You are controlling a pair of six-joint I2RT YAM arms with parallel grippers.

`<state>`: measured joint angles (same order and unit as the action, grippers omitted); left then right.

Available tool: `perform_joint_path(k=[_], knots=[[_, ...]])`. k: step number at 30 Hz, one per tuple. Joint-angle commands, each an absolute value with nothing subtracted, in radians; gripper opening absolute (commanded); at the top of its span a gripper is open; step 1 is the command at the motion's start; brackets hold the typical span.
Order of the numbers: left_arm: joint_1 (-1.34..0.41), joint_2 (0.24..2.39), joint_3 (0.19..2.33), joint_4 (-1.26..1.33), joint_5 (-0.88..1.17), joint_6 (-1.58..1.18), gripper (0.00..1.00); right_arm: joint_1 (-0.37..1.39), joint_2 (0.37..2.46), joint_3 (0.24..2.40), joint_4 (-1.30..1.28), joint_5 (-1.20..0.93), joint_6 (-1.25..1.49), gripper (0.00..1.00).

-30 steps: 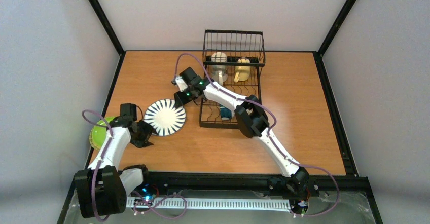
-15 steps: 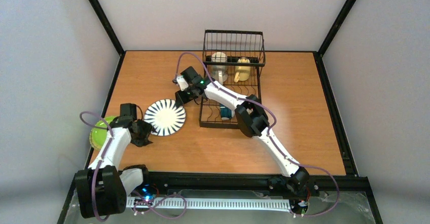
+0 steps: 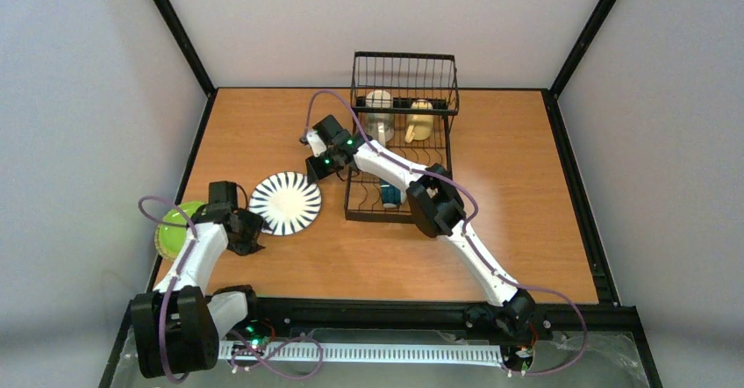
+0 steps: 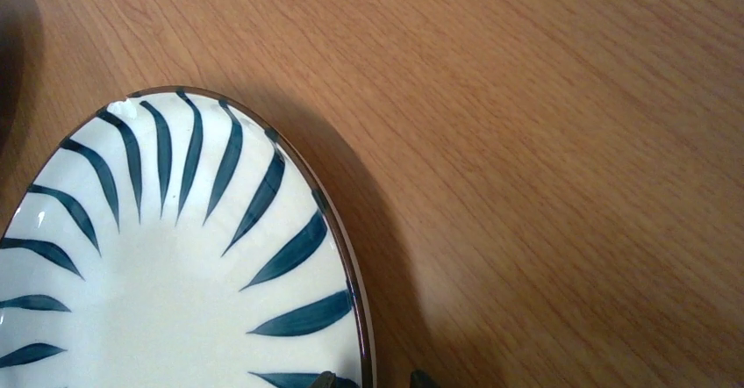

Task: Load the mixed dishes into the dish rack
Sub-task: Grab the plate at the center of the board.

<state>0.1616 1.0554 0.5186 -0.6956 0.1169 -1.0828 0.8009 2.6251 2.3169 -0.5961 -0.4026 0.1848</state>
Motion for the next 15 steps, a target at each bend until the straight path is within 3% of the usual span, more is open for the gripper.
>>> perform_joint_path(k=[1,7,15], knots=[[0.17,1.045,0.518,-0.668,0.11,-1.107,1.0,0.799,2.689,2.287,-0.68,-0.351,0.194,0.48],[0.169,1.035,0.522,-0.661,0.113,-1.114,1.0,0.805,2.689,2.267,-0.685,-0.314,0.192,0.44],[0.169,1.01,0.52,-0.662,0.108,-1.115,1.0,0.813,2.69,2.257,-0.704,-0.281,0.2,0.12]])
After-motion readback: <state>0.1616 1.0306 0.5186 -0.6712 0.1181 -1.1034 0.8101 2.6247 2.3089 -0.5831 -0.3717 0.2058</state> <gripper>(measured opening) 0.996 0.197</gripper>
